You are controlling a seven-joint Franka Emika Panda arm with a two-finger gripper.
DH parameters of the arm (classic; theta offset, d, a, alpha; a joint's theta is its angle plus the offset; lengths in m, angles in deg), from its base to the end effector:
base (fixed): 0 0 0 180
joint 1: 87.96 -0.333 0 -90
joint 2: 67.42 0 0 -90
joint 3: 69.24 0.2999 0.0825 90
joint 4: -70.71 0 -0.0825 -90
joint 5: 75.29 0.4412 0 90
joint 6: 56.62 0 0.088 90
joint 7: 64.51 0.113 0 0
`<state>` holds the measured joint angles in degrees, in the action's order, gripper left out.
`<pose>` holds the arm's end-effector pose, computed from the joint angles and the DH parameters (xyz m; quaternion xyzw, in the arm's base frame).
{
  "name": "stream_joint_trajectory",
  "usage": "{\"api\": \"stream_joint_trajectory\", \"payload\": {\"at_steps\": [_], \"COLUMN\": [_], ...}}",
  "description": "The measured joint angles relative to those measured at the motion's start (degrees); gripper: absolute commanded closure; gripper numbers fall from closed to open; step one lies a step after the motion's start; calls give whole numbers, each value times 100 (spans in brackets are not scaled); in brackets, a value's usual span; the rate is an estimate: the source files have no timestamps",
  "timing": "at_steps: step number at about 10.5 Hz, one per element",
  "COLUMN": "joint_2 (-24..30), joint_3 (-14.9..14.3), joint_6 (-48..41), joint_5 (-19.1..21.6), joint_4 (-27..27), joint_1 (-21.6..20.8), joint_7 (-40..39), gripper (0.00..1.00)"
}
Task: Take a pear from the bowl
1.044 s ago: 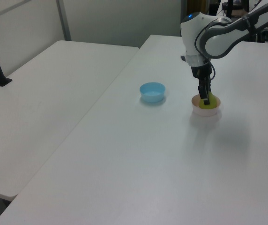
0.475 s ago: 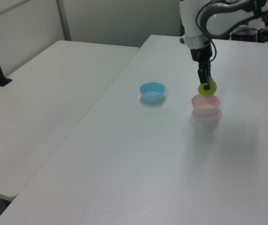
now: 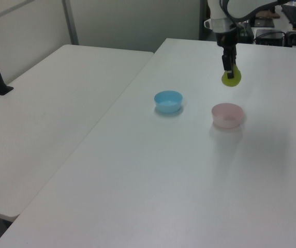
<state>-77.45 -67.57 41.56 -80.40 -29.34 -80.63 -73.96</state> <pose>0.6351 -0.0725 0.4116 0.9928 0.0438 -0.1080 0.0267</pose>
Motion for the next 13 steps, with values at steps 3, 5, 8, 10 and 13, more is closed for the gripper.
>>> {"api": "stream_joint_trajectory", "payload": {"at_steps": [3,5,8,10,13], "joint_2": [-388,-805,-1167,-1130,-629], "joint_3": [-539,-610,-621,-623,-598], "joint_6": [489,898,1244,1244,1034], "joint_5": [-11,-220,-361,-364,-364], "joint_4": [-9,-24,-27,15,58], "joint_1": [302,517,678,678,608], "joint_7": [-621,-640,-642,-642,-639], "gripper": [75,71,0,0,0]}}
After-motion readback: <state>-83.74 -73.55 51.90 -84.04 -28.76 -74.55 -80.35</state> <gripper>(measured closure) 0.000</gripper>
